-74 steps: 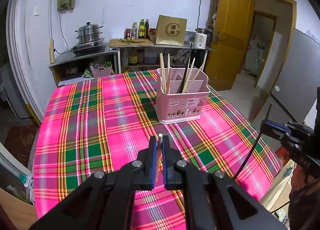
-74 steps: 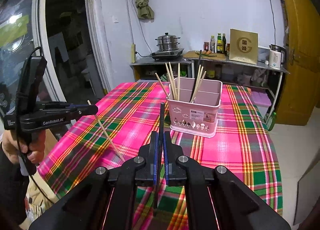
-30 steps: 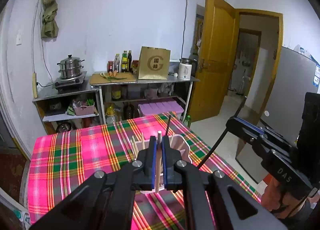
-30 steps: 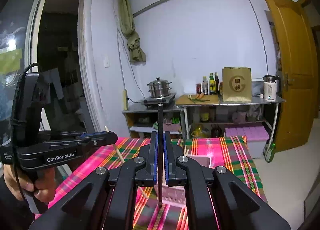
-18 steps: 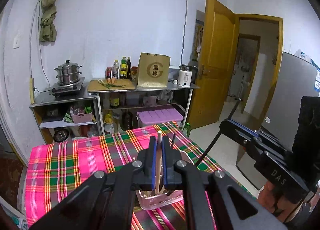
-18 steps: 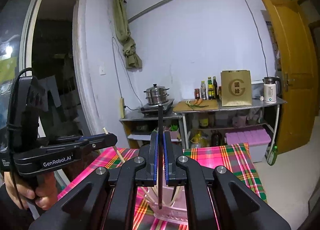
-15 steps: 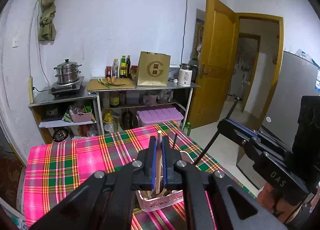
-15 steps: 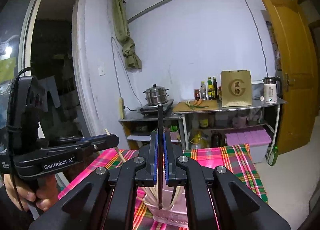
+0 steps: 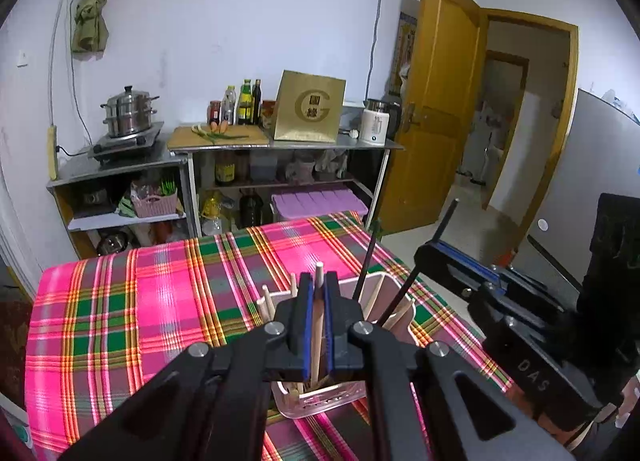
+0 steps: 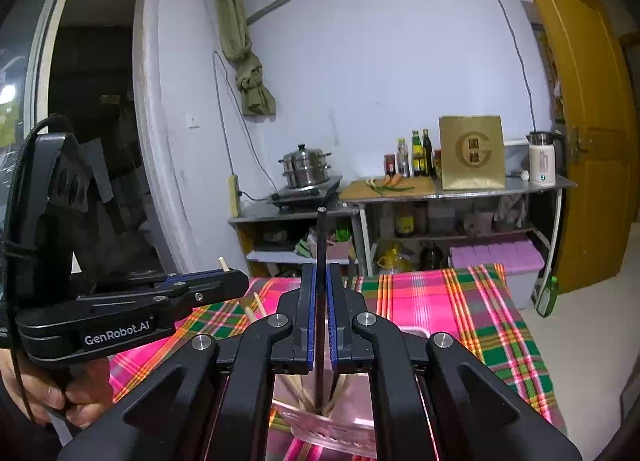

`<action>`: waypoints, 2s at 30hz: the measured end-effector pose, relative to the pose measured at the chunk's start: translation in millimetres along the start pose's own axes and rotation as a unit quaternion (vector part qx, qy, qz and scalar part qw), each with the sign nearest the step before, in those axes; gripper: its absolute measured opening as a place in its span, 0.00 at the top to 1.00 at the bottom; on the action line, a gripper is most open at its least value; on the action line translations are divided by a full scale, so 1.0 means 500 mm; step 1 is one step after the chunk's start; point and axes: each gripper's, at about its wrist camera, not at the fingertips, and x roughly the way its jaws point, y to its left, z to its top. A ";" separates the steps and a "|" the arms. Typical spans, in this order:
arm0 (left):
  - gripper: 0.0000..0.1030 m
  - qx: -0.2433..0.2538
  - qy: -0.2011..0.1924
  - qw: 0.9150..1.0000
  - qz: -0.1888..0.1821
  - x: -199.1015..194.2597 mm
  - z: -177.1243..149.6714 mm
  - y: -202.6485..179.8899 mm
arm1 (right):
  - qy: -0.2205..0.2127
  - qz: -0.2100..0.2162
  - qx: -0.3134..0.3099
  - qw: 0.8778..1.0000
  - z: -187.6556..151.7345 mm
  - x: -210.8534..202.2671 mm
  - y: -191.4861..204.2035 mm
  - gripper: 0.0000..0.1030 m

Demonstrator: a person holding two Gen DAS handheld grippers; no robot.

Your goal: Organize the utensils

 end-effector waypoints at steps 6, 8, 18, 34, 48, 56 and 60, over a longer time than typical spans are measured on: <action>0.95 0.001 0.025 1.000 0.002 0.033 -0.029 0.000 | 0.020 -0.001 0.008 1.000 -0.030 0.023 -0.015 0.96; 0.95 0.000 0.032 0.999 0.005 0.043 -0.033 0.002 | 0.026 -0.001 0.008 1.000 -0.036 0.030 -0.019 0.96; 0.94 0.001 0.046 0.999 0.010 0.061 -0.050 0.002 | 0.045 -0.006 0.013 0.999 -0.052 0.043 -0.033 0.95; 0.76 -0.010 0.023 1.000 0.013 -0.017 -0.067 -0.002 | 0.042 -0.017 -0.011 0.999 -0.051 -0.030 -0.014 0.80; 0.69 -0.020 -0.031 0.999 0.030 -0.187 -0.166 -0.048 | 0.025 -0.052 -0.018 0.998 -0.116 -0.213 0.031 0.74; 0.67 -0.016 -0.031 0.998 0.046 -0.246 -0.282 -0.090 | 0.035 -0.061 -0.021 0.997 -0.193 -0.302 0.069 0.72; 0.67 -0.020 -0.030 0.997 0.064 -0.271 -0.335 -0.106 | 0.043 -0.066 -0.026 0.997 -0.228 -0.332 0.081 0.72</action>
